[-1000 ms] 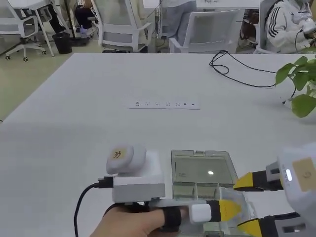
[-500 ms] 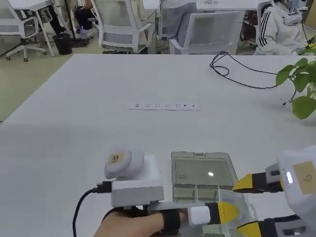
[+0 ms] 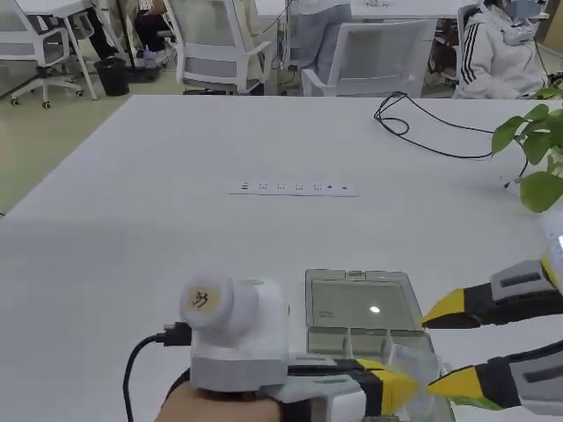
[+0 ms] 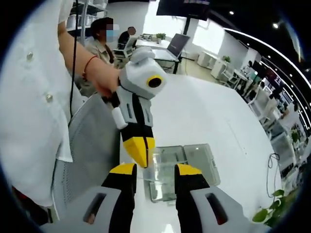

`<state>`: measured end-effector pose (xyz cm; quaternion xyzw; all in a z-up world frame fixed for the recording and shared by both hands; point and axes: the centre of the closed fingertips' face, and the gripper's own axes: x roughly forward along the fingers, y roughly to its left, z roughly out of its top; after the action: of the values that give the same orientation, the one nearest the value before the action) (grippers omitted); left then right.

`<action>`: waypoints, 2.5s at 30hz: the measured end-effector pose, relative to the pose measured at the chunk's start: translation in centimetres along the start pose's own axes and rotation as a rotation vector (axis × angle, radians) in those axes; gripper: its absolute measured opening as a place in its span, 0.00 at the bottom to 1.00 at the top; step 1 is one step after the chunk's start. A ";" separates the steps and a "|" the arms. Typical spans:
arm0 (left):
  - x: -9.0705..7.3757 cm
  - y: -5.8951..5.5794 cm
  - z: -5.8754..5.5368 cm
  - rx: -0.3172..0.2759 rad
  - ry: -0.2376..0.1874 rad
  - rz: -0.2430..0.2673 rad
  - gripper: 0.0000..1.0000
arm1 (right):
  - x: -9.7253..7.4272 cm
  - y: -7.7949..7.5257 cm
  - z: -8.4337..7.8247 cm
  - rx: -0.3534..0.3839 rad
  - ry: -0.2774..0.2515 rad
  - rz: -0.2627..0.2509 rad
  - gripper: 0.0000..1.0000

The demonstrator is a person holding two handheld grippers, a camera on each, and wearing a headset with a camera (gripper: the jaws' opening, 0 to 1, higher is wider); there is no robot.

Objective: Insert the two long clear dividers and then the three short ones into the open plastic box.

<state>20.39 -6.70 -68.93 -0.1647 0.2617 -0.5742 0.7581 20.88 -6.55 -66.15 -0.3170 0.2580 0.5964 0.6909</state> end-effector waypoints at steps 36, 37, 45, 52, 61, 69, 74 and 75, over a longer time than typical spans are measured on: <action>-1.3 -2.9 0.0 0.366 -0.029 -0.124 0.00 | 0.9 3.8 1.5 0.037 -0.042 0.403 0.03; -1.3 -3.0 -0.1 0.365 -0.028 -0.126 0.00 | 0.9 3.9 1.5 0.038 -0.044 0.408 0.03; -1.4 -2.9 -0.2 0.366 -0.024 -0.123 0.00 | 1.0 4.0 1.4 0.034 -0.043 0.418 0.03; -1.5 -2.5 -0.4 0.365 -0.012 -0.110 0.00 | 1.3 3.7 1.3 0.029 -0.046 0.407 0.03; -1.7 -2.1 -0.7 0.357 0.006 -0.092 0.05 | 1.0 3.1 1.6 0.034 -0.063 0.376 0.03; -2.5 -1.1 -0.8 0.340 0.006 -0.051 0.13 | 0.5 2.1 2.1 0.041 -0.080 0.339 0.03; -3.4 -0.1 -1.1 0.324 0.011 -0.010 0.19 | 0.6 0.9 2.5 0.053 -0.091 0.300 0.03; -3.6 0.1 -1.2 0.323 0.014 -0.002 0.21 | 0.6 0.6 2.4 0.053 -0.092 0.292 0.03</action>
<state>19.10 -3.19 -69.19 -0.0369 0.1710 -0.6108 0.7722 20.29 -4.33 -65.13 -0.2298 0.2852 0.6975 0.6159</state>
